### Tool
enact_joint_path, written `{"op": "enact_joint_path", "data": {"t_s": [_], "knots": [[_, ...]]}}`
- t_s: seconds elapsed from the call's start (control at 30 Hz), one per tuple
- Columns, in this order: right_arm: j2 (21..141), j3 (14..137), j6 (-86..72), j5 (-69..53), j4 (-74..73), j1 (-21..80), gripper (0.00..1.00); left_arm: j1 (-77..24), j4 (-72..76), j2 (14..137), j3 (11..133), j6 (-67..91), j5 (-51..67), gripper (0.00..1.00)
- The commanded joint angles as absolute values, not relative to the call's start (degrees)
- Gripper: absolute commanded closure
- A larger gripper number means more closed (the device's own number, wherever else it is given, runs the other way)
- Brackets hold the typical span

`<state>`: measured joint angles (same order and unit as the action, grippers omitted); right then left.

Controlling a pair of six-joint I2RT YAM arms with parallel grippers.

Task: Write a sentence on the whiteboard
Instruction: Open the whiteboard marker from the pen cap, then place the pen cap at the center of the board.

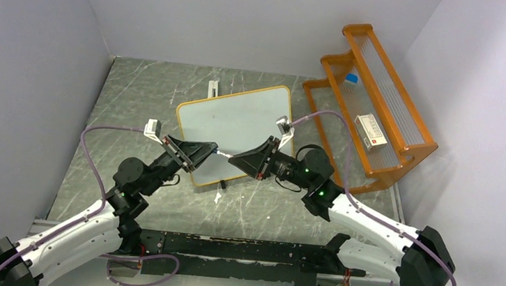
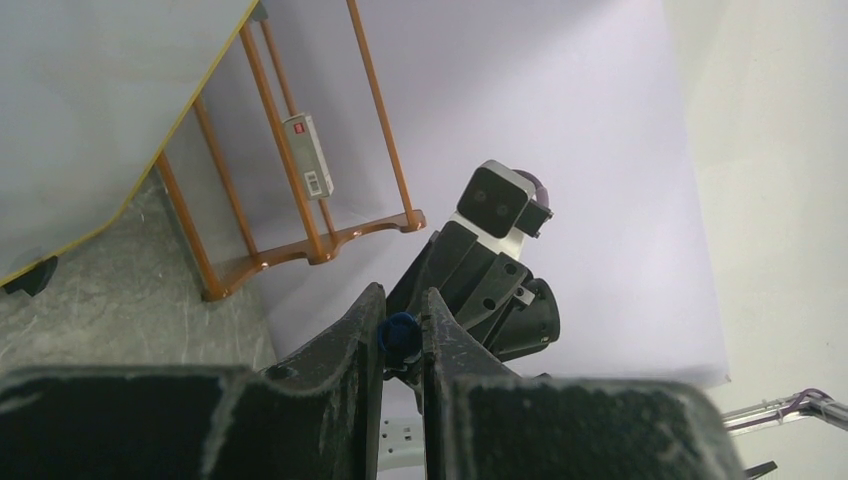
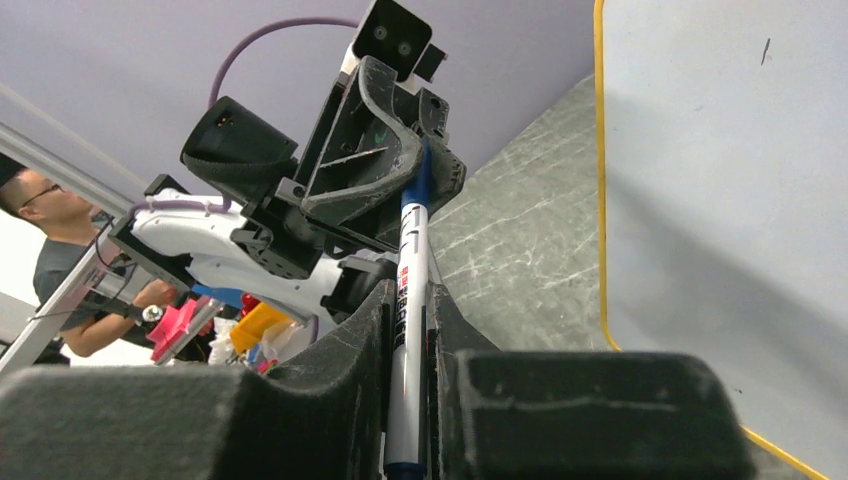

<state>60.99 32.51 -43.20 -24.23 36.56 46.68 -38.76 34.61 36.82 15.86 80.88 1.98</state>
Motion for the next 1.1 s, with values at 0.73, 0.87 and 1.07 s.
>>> {"op": "enact_joint_path", "data": {"t_s": [0.73,0.87,1.07], "knots": [[41.5,34.3,-23.0,-6.3,9.5,45.5,1.0,-37.7,-4.5,42.5,36.0,49.1,1.2,0.95],[39.9,35.8,-19.9,-1.4,5.3,45.5,1.0,-40.6,-11.2,47.9,40.0,42.1,3.6,0.95],[37.4,37.9,-15.8,6.3,0.4,45.5,1.0,-55.0,-22.5,56.9,47.5,35.2,-9.1,0.95]]}}
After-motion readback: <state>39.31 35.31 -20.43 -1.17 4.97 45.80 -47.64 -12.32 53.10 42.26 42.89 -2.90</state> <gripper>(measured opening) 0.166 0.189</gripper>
